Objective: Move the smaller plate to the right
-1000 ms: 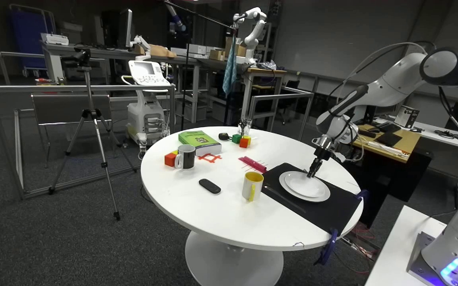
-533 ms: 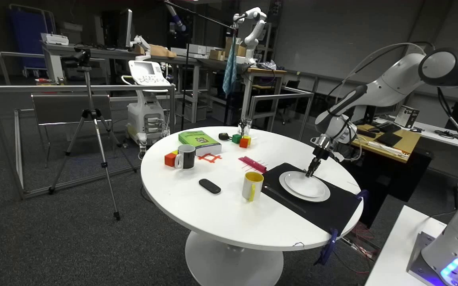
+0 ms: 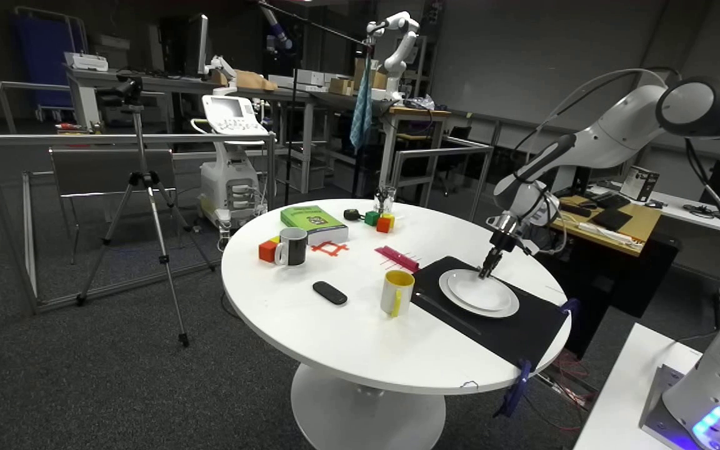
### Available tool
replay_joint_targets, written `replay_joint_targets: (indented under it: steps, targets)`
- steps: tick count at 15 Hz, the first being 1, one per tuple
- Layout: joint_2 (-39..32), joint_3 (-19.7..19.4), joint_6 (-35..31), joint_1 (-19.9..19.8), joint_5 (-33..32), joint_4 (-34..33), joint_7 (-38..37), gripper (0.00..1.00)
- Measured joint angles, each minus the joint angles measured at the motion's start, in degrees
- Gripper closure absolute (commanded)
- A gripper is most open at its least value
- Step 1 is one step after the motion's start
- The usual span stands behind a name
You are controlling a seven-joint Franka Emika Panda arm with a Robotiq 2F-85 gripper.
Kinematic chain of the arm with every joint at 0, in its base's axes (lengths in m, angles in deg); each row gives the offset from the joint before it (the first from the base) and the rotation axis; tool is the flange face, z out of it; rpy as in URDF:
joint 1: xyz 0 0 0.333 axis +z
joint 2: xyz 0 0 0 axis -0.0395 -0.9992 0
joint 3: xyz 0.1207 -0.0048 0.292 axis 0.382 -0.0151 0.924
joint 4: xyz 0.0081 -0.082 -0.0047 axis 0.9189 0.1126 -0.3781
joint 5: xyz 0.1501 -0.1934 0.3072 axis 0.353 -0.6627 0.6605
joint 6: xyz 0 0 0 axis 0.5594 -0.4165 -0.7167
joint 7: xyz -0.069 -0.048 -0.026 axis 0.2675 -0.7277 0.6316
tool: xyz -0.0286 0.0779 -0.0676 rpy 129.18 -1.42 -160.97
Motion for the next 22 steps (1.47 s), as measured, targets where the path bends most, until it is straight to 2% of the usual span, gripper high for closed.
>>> replay_joint_targets:
  steps: [3,4,6,15,16,22]
  targets:
    - [-0.5,0.3,1.3,-0.7,0.0,-0.8,0.3,0.03]
    - [-0.6,0.5,2.1,-1.1,0.0,-1.1,0.6,0.27]
    - [-0.8,0.6,3.7,-1.6,0.1,-1.5,1.2,0.3]
    - [-3.2,0.6,6.8,-3.0,0.5,-3.9,2.8,0.98]
    - [-3.5,0.6,6.9,-3.0,0.5,-4.2,2.8,1.0]
    - [-3.9,0.6,10.6,-4.1,2.0,-5.7,2.9,0.98]
